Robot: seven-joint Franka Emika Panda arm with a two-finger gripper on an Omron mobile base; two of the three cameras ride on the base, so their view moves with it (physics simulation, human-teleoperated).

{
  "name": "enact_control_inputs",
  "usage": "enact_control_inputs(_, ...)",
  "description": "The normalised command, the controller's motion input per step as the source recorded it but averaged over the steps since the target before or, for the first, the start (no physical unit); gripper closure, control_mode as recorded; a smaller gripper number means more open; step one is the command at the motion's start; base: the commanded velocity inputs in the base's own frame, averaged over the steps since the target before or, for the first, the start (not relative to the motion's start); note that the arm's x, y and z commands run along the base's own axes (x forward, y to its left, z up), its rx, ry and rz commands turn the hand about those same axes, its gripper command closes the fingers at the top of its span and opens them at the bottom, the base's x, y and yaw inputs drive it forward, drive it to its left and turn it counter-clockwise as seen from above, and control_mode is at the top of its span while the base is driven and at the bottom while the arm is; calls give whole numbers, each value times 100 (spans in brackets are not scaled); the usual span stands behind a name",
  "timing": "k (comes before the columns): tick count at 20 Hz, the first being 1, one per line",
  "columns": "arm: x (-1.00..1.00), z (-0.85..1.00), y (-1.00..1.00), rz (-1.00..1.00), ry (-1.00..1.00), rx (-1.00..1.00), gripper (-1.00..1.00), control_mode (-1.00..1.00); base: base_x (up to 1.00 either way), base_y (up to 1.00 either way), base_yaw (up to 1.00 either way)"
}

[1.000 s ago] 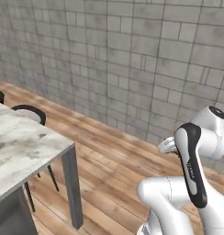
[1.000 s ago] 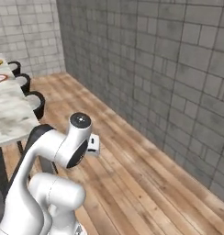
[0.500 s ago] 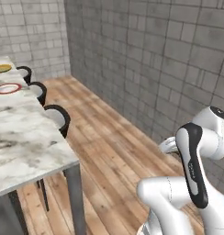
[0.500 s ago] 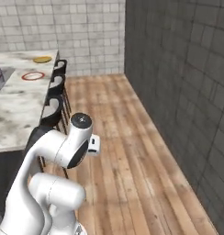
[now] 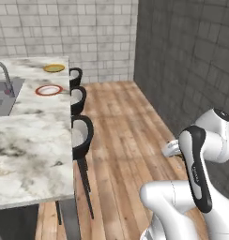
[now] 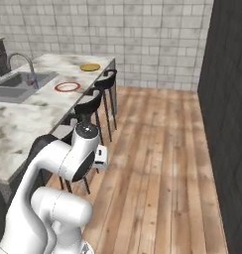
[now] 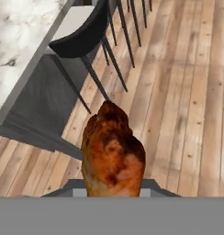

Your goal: Take the chicken drumsticks from the pan and place one on each plate on the dining counter.

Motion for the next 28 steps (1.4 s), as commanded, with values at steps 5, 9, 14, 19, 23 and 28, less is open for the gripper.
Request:
enact_control_inputs(5,0,0,0,0,0,0,100,100,87,-85,54)
enact_control_inputs(9,0,0,0,0,0,0,100,100,72,-89,55)
enact_control_inputs(14,0,0,0,0,0,0,100,100,64,-91,54)
enact_control_inputs(19,0,0,0,0,0,0,100,100,56,-90,51)
enact_control_inputs(23,0,0,0,0,0,0,100,100,61,-66,45)
enact_control_inputs(28,0,0,0,0,0,0,100,100,64,-55,42)
